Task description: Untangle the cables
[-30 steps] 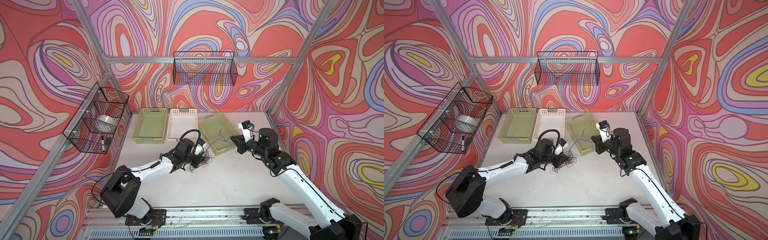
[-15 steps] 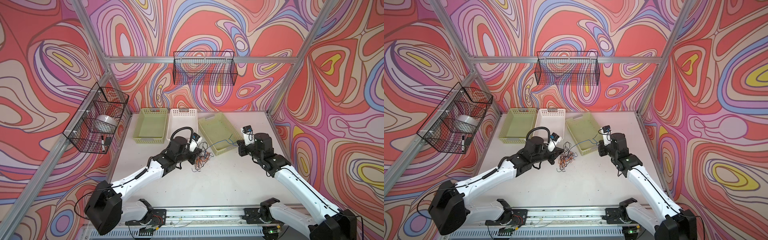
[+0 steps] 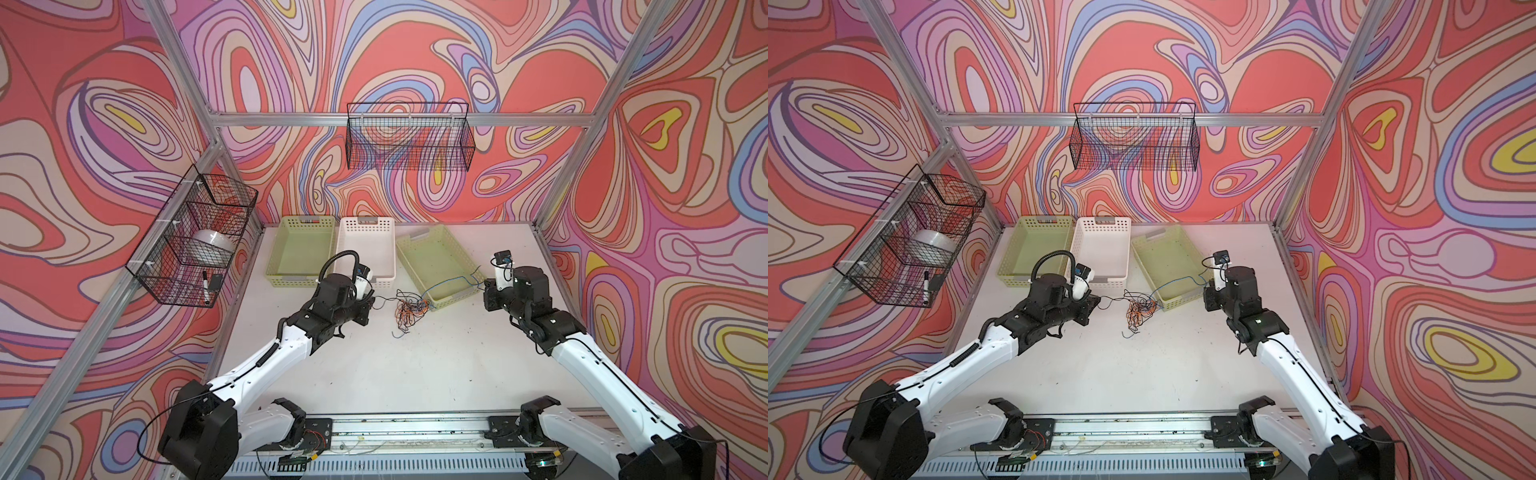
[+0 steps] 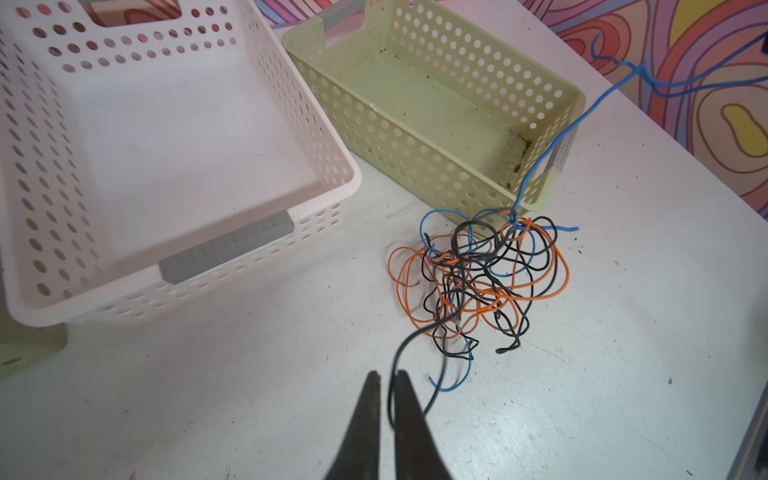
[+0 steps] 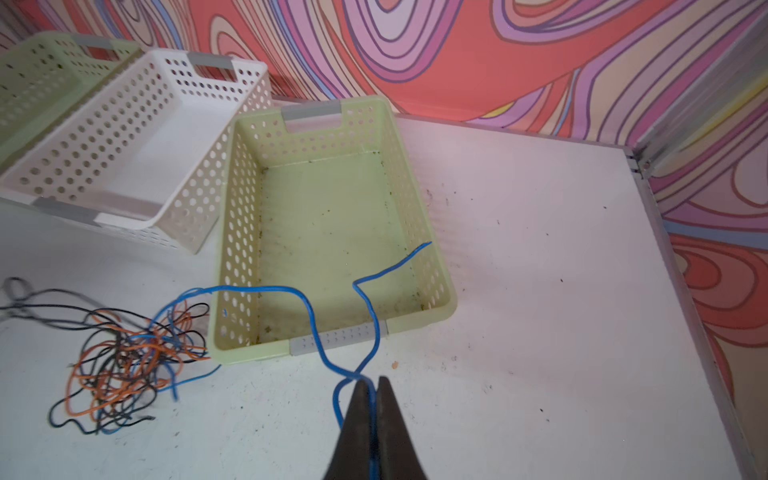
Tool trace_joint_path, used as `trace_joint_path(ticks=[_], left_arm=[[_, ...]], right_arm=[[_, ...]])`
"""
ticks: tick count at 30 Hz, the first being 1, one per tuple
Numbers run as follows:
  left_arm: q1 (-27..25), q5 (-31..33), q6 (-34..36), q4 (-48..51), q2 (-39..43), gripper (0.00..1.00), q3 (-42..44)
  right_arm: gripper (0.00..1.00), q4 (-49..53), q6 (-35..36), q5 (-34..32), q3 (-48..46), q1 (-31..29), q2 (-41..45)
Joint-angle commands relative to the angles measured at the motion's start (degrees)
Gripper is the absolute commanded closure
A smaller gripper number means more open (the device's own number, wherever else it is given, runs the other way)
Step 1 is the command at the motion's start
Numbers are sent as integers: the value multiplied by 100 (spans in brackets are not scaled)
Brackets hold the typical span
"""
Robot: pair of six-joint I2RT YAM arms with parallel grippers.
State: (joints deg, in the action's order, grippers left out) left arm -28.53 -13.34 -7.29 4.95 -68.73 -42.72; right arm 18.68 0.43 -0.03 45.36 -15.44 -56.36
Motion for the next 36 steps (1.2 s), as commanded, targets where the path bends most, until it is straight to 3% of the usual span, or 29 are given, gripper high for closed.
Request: trace_joint_path(ticks=[1, 4, 9, 15, 19, 28, 30, 33, 36], left_arm=[[-106, -549, -18, 16, -161, 44, -22], [-448, -544, 145, 3, -359, 36, -298], [-1014, -363, 512, 36, -956, 31, -882], [-1146, -540, 465, -203, -1629, 29, -1236], [-1146, -628, 346, -322, -1999, 31, -1306], [-1145, -813, 326, -325, -1912, 59, -1056], [-1141, -848, 331, -358, -1785, 59, -951], [-1146, -825, 340, -382, -1626, 43, -789], [-1146, -683, 393, -429, -1466, 44, -666]], right_arm=[[100, -180, 216, 1132, 118, -2, 93], [100, -241, 334, 1585, 146, -113, 81], [100, -269, 413, 1746, 242, -235, 66], [100, -226, 415, 1735, 384, -332, 123], [100, -254, 363, 1694, 427, -391, 185], [100, -215, 270, 848, 602, -398, 161], [100, -266, 248, 862, 614, -398, 135], [100, -335, 247, 1132, 639, -398, 108], [100, -368, 253, 1355, 614, -398, 49]])
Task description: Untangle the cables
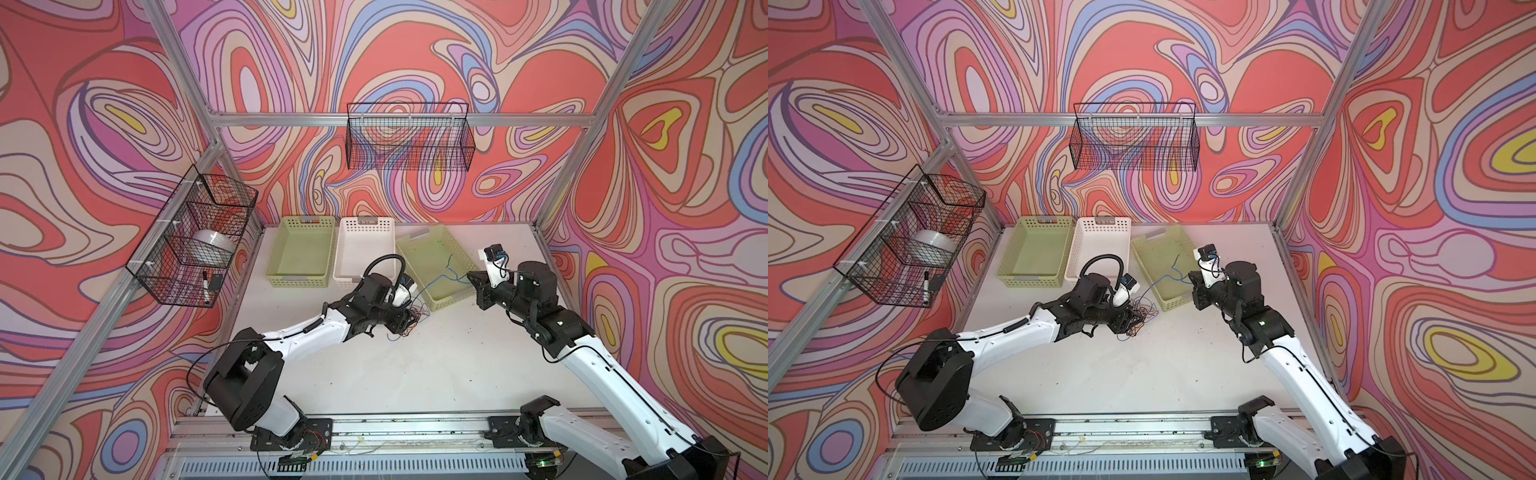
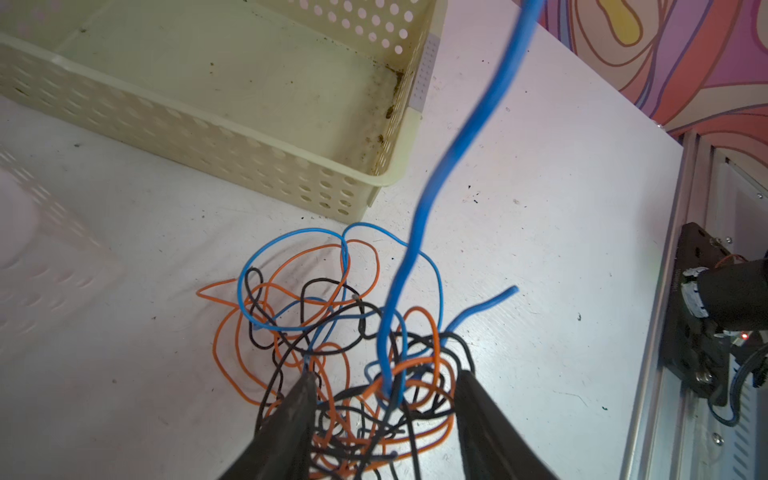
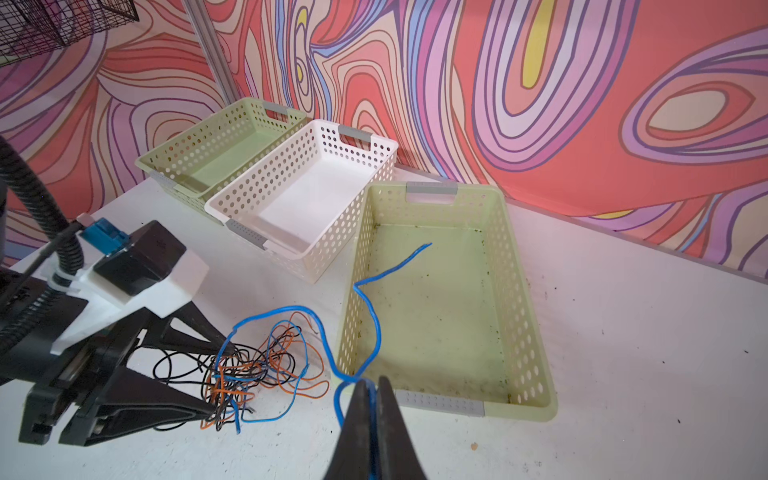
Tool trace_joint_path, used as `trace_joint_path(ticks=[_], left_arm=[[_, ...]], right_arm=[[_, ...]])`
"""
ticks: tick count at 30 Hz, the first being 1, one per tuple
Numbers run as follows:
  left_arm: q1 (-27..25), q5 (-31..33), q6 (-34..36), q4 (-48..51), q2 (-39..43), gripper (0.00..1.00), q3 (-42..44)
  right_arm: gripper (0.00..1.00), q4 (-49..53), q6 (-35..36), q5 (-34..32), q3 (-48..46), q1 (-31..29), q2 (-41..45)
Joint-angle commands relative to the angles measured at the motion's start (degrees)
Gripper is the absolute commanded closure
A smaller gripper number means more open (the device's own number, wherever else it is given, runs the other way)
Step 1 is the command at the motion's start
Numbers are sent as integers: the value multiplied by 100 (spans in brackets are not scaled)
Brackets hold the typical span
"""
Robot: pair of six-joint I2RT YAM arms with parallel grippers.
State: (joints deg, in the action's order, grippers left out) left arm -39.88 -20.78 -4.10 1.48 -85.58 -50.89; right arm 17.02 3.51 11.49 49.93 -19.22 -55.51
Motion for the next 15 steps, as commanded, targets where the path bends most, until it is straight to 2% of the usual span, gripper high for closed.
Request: trace_joint_path(ticks=[1, 5, 12, 15], left_arm=[[-11, 124, 76, -111, 257, 45, 174], [-12, 407, -17, -249, 405, 41, 76], [-38, 1015, 2, -349, 467, 35, -329], [-42, 976, -3, -433, 290, 36, -558]], right_arm=[[100, -188, -21, 316, 170, -20, -52], [100, -185, 63, 853, 192, -20, -174], [100, 29, 232, 1132, 348, -24, -311], [100, 80, 274, 1146, 394, -44, -332]])
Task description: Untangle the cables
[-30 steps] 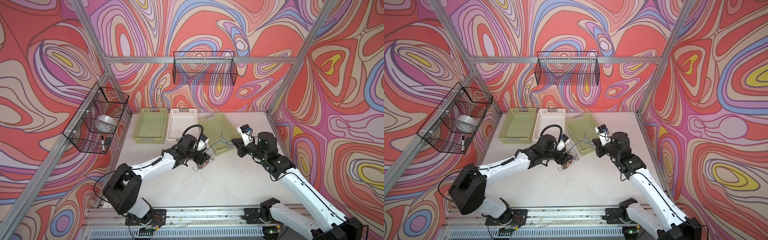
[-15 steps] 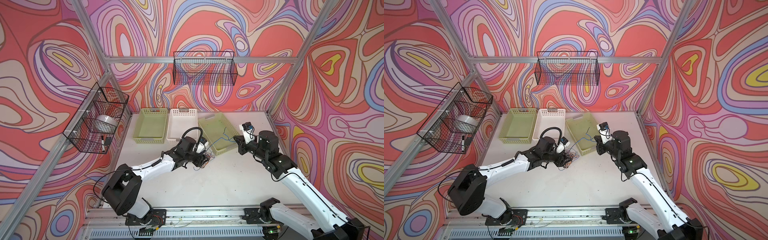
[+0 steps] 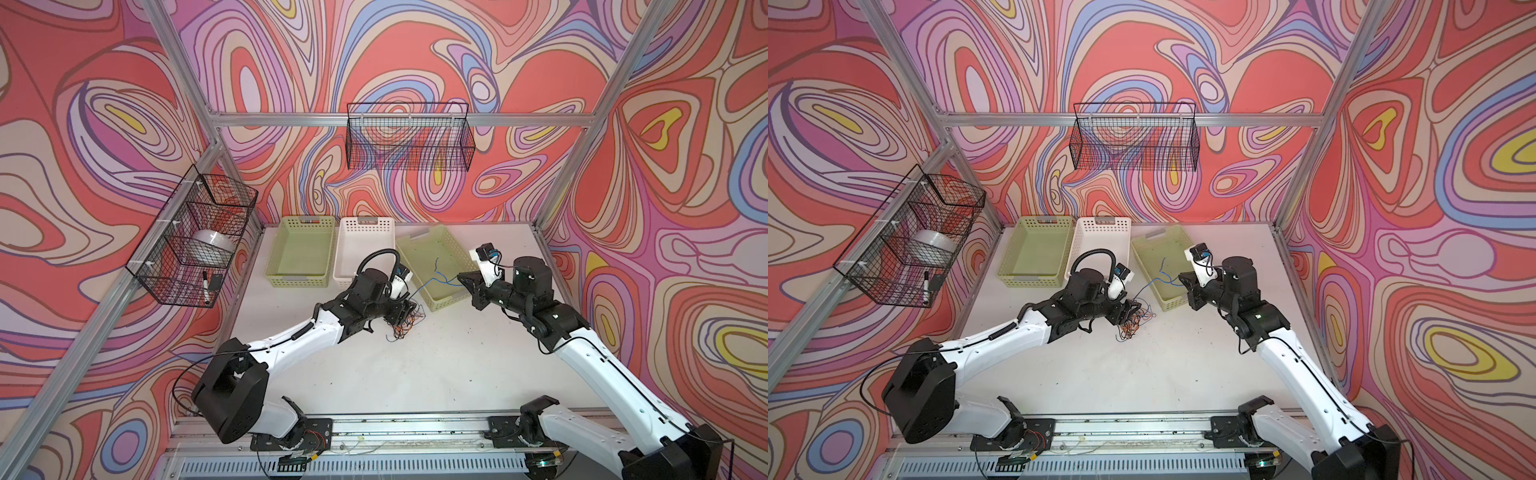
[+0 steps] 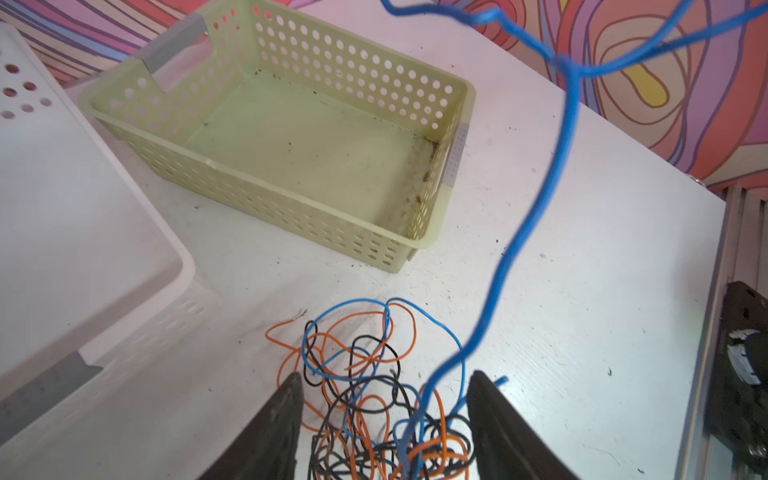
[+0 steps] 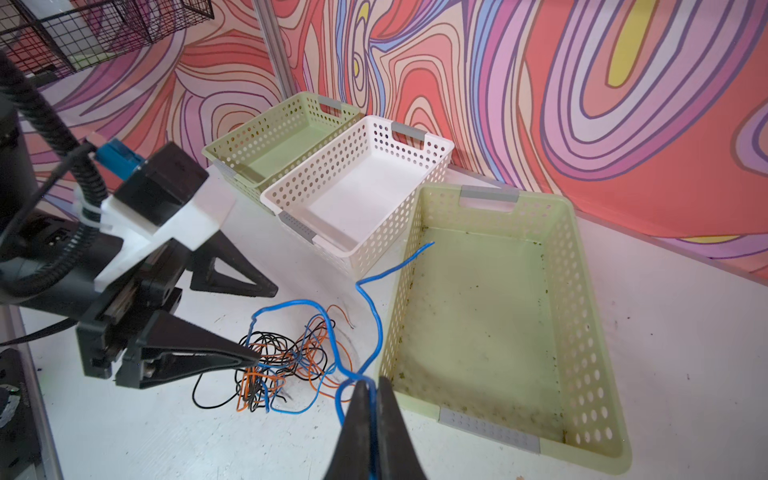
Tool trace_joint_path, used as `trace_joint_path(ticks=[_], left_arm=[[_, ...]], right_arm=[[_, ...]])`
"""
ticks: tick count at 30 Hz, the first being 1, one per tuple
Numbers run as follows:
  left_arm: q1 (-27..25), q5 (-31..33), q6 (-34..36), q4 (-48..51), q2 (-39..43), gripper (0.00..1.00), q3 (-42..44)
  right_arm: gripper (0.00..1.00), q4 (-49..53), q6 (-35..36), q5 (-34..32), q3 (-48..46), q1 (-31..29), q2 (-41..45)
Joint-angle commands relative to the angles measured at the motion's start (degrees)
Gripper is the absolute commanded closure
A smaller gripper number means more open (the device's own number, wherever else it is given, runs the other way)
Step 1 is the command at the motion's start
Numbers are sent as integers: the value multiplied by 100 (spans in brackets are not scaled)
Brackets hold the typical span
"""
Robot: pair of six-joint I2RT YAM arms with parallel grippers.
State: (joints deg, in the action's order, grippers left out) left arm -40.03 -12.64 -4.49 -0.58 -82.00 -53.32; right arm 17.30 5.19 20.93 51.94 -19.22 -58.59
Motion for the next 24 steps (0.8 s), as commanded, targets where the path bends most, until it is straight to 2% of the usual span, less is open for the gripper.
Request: trace_joint_path(ticks=[1, 4, 5, 7, 9, 10, 11, 13, 17, 19, 24], left_arm=[[-40, 100, 32, -237, -146, 38, -416], [-167, 4, 49, -227, -444, 44, -774], [-214, -12, 69, -208, -524, 52, -874], [-281, 98, 65, -199, -588, 80, -987], [-304, 174, 11, -204, -509, 98, -1005], [-304, 196, 2, -217, -436, 100, -971], [-302, 218, 2, -247, -329, 100, -927], [-304, 267, 19, -251, -121, 100, -859], [-304, 288, 111, -105, 215, 100, -795], [-304, 364, 110, -141, 325, 100, -742], [-304, 587, 82, -422, 487, 100, -646]], right_arm=[[100, 69, 101, 186, 213, -53, -34], [100, 25, 67, 175, 222, -63, -17], [100, 4, 53, 191, 235, -62, -5], [100, -23, -16, 190, 253, -64, -1], [100, -60, -174, 9, 246, -57, 44], [96, -85, -251, -77, 231, -64, 78], [86, -143, -352, -190, 192, -63, 139], [82, -266, -442, -300, 115, -63, 277], [45, -285, -686, -1026, 33, -55, 445], [40, -326, -796, -994, -78, -35, 536], [40, -803, -1803, 146, -613, -41, 462]])
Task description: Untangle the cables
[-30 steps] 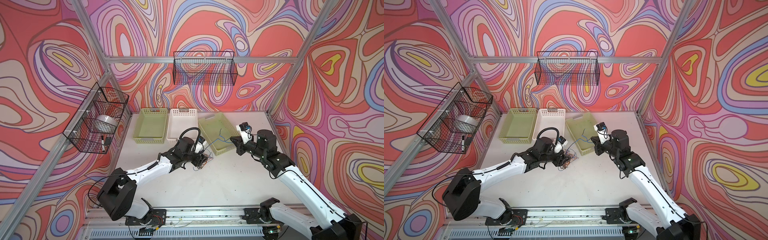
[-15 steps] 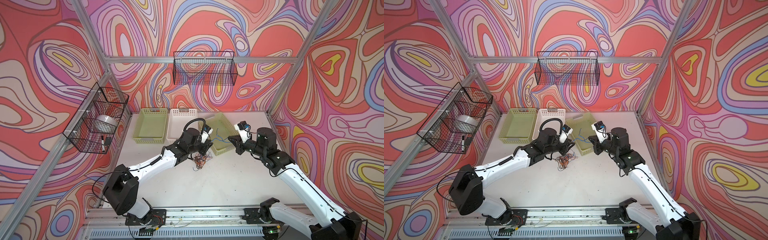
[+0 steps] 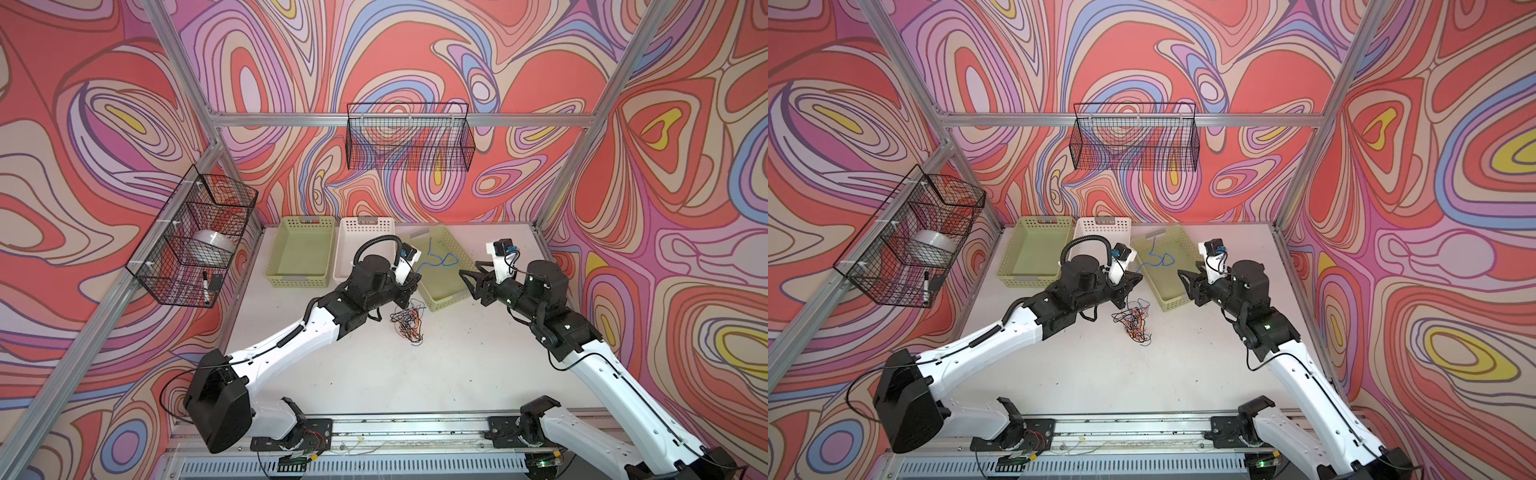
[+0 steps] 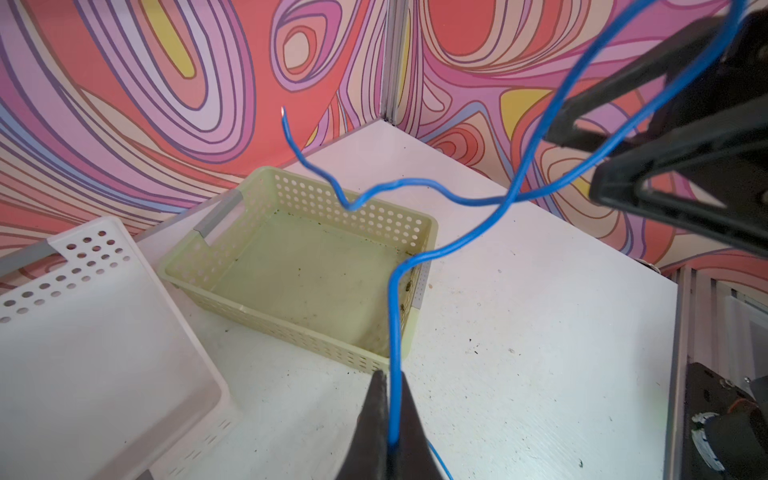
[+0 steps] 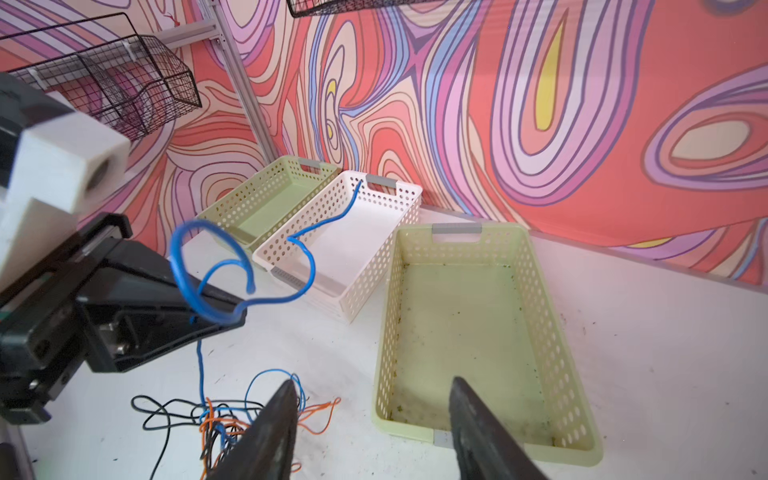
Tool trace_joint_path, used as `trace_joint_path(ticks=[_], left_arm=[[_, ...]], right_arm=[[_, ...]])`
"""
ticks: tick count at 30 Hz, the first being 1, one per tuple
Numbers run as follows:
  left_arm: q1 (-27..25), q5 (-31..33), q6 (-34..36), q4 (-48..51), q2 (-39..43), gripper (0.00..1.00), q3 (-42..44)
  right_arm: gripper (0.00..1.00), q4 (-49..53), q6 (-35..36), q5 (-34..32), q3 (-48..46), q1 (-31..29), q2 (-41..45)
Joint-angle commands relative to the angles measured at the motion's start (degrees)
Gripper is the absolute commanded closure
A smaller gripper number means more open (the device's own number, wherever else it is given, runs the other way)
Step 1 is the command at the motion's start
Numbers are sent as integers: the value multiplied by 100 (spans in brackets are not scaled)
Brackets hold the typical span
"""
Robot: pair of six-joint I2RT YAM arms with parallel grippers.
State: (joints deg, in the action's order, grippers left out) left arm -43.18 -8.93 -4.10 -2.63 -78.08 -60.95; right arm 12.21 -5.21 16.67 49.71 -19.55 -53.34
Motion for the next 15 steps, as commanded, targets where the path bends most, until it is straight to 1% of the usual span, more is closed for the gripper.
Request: trace_joint_path(ticks=[1, 3, 6, 10, 14, 15], left_arm=[[11, 280, 37, -258, 107, 100, 127], [11, 468, 29, -298, 122, 100, 128], [11, 695, 25, -313, 147, 100, 110], [11, 930, -25, -264, 142, 100, 96], [11, 1098, -167, -311, 188, 100, 144], [11, 1125, -198, -309, 203, 100, 149]], right_arm=[[40, -449, -944, 640, -556, -33, -37], [40, -786, -1153, 696, -899, -132, 90], [39, -1059, -1096, 759, -1217, -538, 168], [38, -1275, -1053, 579, -1362, -1178, -104], [36, -2067, -1219, 277, -1652, -1654, -422], [36, -2133, -1219, 195, -1651, -1737, -505]])
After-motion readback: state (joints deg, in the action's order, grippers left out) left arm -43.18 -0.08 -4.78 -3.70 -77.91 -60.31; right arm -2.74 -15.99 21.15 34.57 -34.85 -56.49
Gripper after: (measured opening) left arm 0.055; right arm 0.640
